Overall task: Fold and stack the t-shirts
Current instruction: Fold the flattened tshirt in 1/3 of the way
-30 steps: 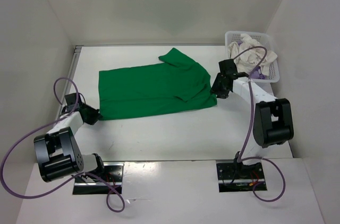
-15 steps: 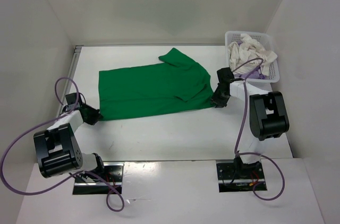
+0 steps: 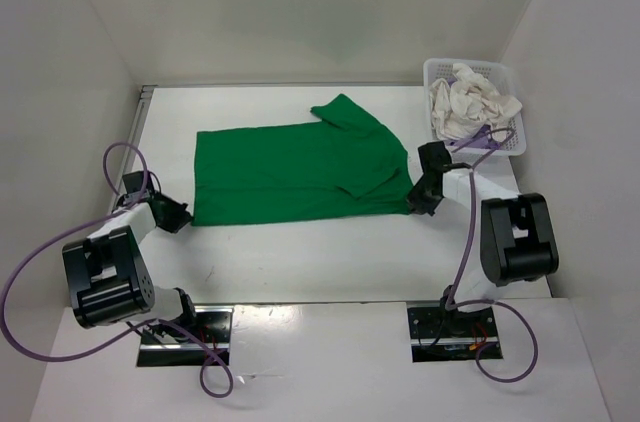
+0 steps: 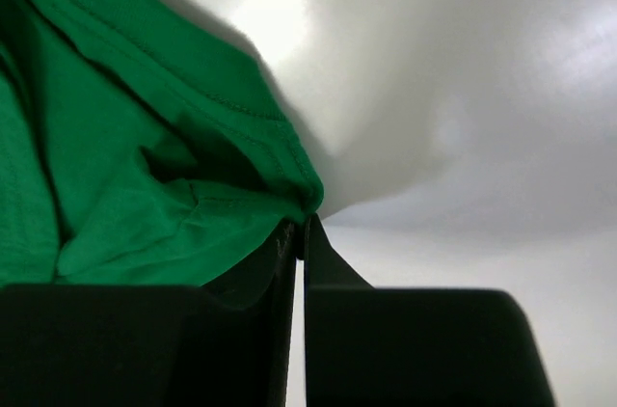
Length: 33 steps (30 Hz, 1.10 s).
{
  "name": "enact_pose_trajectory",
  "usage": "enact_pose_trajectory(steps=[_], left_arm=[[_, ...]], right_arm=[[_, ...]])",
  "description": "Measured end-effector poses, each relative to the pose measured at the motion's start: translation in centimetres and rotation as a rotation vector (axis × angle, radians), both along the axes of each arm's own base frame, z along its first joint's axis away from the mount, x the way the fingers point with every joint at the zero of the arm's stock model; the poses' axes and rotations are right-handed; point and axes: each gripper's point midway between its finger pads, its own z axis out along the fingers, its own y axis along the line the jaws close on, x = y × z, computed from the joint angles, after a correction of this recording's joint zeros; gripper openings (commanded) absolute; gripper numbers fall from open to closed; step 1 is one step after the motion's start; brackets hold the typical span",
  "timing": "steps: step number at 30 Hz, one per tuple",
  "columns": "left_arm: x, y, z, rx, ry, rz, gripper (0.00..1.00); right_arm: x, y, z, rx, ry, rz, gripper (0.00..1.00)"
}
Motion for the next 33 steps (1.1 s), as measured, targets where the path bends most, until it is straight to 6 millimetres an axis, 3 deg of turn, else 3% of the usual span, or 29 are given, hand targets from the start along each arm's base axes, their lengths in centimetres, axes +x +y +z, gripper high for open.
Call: enact_pose_trajectory(steps=[3,6,9,11,12,15,16,18,19,20,21,24,26,27,28,33], left_arm=[[-0.5,-0.1,0.0,-0.002,0.017,-0.001,0.0],[-1.2,-0.3,0.5,0.002,0.025,0.0,0.0],[-1.7,-0.5,1.6,0.009,0.009,0.0,0.03],[-1.9,-0.7,2.2,0.008,-0.004,-0.004,0.21],[-2.0,-0.8,2.4,0.005,-0.009,-0.008,0.39],[-2.1,-1.3,2.7,-0.017,-0.002,-0.031,0.62],[-2.0,-1.4,3.0,-0.022,0.0,-0.044,0.66],[-0.7,-1.6,4.3,-0.019,-0.032,-0.07,0.66],[0.1,-1.7,5.0,-0.012,-0.053,-0.087,0.6],[0.9,-2.1,5.6,0.0,-0.077,-0.113,0.42],[1.8,-2.9,6.3,0.008,-0.111,-0.154,0.35],[3.1,-5.6,7.0,0.021,-0.155,-0.278,0.21],[3.8,-8.3,7.2,0.022,-0.169,-0.37,0.21],[4.0,-9.6,7.3,0.024,-0.176,-0.415,0.21],[4.3,-11.5,7.5,0.025,-0.185,-0.473,0.21],[4.7,-17.2,7.9,0.023,-0.22,-0.637,0.21]], right_arm=[[-2.5,-0.2,0.5,0.027,0.024,-0.032,0.02],[-3.9,0.3,1.6,0.066,0.027,-0.057,0.08],[-4.6,0.9,2.8,0.106,0.016,-0.074,0.36],[-5.2,1.0,3.1,0.118,0.018,-0.076,0.5],[-5.5,1.1,3.5,0.125,0.018,-0.08,0.52],[-5.8,1.3,4.8,0.139,-0.01,-0.075,0.54],[-5.6,1.3,5.6,0.14,-0.021,-0.064,0.44],[-4.9,1.5,6.5,0.146,-0.043,-0.041,0.28],[-4.1,1.9,7.4,0.155,-0.068,-0.016,0.19],[-3.5,2.3,7.8,0.156,-0.076,0.009,0.12],[-2.5,3.1,8.3,0.163,-0.088,0.05,0.03],[-0.5,6.0,8.0,0.182,-0.09,0.155,0.06],[0.4,8.7,7.2,0.2,-0.081,0.23,0.17],[0.6,9.9,6.6,0.207,-0.074,0.263,0.28],[0.5,10.9,6.1,0.212,-0.065,0.289,0.31],[-0.3,14.4,3.5,0.228,-0.011,0.392,0.39]])
